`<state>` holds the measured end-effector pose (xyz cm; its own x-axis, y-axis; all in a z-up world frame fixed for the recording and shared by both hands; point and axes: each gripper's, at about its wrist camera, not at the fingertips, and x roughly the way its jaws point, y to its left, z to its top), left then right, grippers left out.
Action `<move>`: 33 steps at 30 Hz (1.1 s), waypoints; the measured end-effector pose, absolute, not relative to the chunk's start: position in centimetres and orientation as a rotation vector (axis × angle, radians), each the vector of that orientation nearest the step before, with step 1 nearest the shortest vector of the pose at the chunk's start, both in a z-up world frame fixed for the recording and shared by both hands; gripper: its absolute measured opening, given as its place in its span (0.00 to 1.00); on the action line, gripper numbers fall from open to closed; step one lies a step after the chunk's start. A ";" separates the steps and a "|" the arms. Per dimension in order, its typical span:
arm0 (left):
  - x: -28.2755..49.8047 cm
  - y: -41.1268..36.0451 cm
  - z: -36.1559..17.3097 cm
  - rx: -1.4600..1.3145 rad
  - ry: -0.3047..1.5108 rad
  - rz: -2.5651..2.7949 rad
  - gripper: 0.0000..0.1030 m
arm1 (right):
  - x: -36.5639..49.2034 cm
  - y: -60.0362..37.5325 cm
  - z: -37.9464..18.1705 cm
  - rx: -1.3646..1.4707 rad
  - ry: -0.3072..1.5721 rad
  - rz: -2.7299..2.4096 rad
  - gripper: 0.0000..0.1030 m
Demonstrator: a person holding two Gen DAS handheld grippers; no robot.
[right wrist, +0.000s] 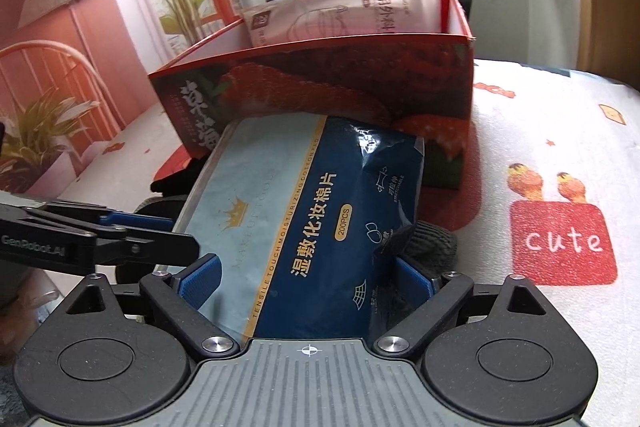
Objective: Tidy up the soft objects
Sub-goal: 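Close the left gripper on the blue cotton-pad pack edge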
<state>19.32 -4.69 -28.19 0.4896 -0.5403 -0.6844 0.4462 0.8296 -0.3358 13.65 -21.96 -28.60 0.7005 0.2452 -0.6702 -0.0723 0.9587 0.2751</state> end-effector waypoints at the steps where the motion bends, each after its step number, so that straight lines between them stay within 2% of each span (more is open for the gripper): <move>1: 19.3 -4.7 -28.3 -0.121 0.875 -0.600 0.56 | 13.7 -21.9 -28.6 0.238 0.775 0.187 0.83; 7: 19.5 -4.8 -28.3 -0.120 0.878 -0.589 0.52 | 13.7 -21.9 -28.5 0.241 0.768 0.212 0.74; 12: 19.7 -4.9 -28.3 -0.129 0.880 -0.574 0.47 | 13.6 -21.9 -28.4 0.233 0.765 0.214 0.74; 19: 19.5 -4.4 -28.1 -0.149 0.867 -0.582 0.46 | 13.5 -21.6 -27.8 0.198 0.748 0.223 0.69; 22: 19.4 -4.2 -27.7 -0.155 0.850 -0.579 0.42 | 13.4 -21.6 -27.4 0.194 0.738 0.219 0.65; 33: 19.3 -3.1 -25.3 -0.203 0.772 -0.578 0.42 | 13.9 -21.6 -24.6 0.181 0.671 0.235 0.62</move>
<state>19.26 -3.06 -25.26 0.5716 -0.5609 -0.5989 0.4168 0.8272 -0.3768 13.87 -21.58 -24.59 0.7586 0.2721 -0.5919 -0.1563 0.9581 0.2401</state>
